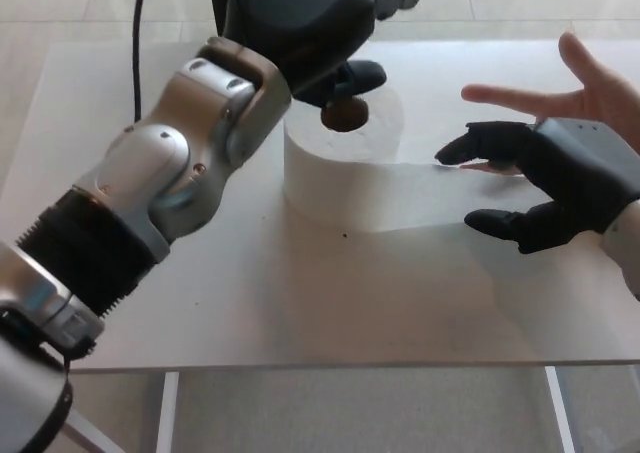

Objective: A toilet paper roll is kept in the middle of the desk infront of the robot. The robot places its left hand on the top of the toilet paper roll to hold it still and uses its right hand to tear off a piece of toilet paper from it and hands the paper to a person

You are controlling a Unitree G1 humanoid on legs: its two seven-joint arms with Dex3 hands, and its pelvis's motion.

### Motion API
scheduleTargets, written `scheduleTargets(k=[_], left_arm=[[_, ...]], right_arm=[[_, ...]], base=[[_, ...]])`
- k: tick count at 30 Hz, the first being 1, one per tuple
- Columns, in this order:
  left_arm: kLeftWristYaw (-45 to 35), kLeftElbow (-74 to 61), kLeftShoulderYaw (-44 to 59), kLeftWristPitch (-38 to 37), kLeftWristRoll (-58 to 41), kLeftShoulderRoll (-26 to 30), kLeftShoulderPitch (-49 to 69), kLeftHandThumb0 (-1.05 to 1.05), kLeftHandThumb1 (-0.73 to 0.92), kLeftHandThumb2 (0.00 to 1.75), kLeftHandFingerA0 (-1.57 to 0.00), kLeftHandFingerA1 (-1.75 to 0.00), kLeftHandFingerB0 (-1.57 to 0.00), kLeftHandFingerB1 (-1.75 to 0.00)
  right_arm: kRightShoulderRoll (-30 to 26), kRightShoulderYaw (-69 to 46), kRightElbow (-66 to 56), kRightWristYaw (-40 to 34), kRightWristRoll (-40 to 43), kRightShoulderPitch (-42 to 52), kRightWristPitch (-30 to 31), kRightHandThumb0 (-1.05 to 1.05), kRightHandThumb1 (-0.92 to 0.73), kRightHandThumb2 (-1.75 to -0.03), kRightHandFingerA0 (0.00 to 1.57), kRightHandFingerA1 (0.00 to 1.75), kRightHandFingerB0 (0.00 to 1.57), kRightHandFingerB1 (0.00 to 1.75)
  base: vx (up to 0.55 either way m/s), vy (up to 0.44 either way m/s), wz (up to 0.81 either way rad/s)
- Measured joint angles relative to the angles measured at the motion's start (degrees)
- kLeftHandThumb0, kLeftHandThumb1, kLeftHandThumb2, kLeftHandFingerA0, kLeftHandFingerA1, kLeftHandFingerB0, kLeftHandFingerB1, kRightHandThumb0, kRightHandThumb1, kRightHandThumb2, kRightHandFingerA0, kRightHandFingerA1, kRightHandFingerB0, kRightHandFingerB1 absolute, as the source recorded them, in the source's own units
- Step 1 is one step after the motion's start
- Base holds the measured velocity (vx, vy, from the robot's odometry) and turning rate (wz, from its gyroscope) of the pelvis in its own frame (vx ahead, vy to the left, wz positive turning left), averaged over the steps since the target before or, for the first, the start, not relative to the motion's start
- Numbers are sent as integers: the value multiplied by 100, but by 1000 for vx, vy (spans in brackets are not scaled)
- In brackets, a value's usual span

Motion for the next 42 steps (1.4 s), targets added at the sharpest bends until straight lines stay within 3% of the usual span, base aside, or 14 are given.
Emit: scheduleTargets(k=[1,2,3,4,5,11,12,14,17,18,20,22,33,42], left_arm=[[59,70,-38,0,58,-16,45,-54,79,65,-41,-49,-44,-39],[138,162,-78,0,129,-29,91,-49,77,63,-42,-50,-45,-41],[206,224,-99,-1,202,-31,129,-47,59,99,-36,-60,-35,-55],[263,260,-105,0,257,-30,157,-47,59,99,-36,-60,-35,-55],[300,276,-105,0,292,-30,168,-38,74,63,-40,-52,-44,-42],[630,417,-90,49,612,-13,208,-34,68,60,-39,-46,-47,-40],[664,435,-78,74,674,0,208,-36,66,60,-42,-44,-50,-40],[716,469,-40,102,747,43,229,-40,59,58,-44,-45,-50,-40],[758,516,-34,101,781,65,276,-41,56,57,-44,-45,-47,-39],[771,536,-30,101,793,74,307,-45,56,57,-48,-44,-51,-39],[775,563,-20,101,818,88,359,-42,69,61,-42,-44,-47,-38],[780,603,-19,102,850,88,400,-45,73,62,-37,-47,-45,-38],[947,643,152,228,1150,-14,609,-51,75,62,-33,-49,-39,-36],[976,815,310,199,1151,-299,491,-52,72,61,-38,-51,-39,-39]], right_arm=[[11,14,39,-42,-59,-6,-32,-50,-60,-58,48,67,47,45],[24,28,76,-98,-132,-9,-71,-51,-61,-58,53,64,61,48],[38,42,99,-145,-210,-10,-89,-50,-61,-58,56,63,67,49],[48,65,103,-184,-290,-10,-87,-50,-61,-58,56,63,67,49],[56,77,105,-209,-345,-10,-87,-48,-61,-58,60,61,71,49],[94,108,105,-412,-834,3,-9,-51,-59,-58,68,58,75,50],[87,95,89,-448,-916,28,7,-50,-60,-58,87,88,87,58],[92,15,43,-602,-1040,115,7,-52,-66,-60,86,122,83,80],[136,-97,5,-806,-1131,171,-5,-47,-67,-62,81,125,76,87],[157,-153,-20,-906,-1172,186,-9,-47,-67,-63,73,137,66,83],[185,-221,-51,-1042,-1235,206,-13,-48,-60,-58,86,107,78,54],[207,-275,-57,-1174,-1305,216,-20,-46,-60,-58,84,88,73,51],[410,-383,-67,-1478,-1545,229,-194,-50,-59,-58,83,76,70,53],[432,-347,167,-1379,-1550,228,-313,-31,-60,-56,73,92,71,59]], base=[[0,0,0],[0,0,0],[0,0,0],[0,0,0],[0,0,0],[0,0,0],[0,0,0],[0,0,0],[0,0,0],[0,0,0],[0,0,0],[0,0,0],[0,0,0],[0,0,0]])
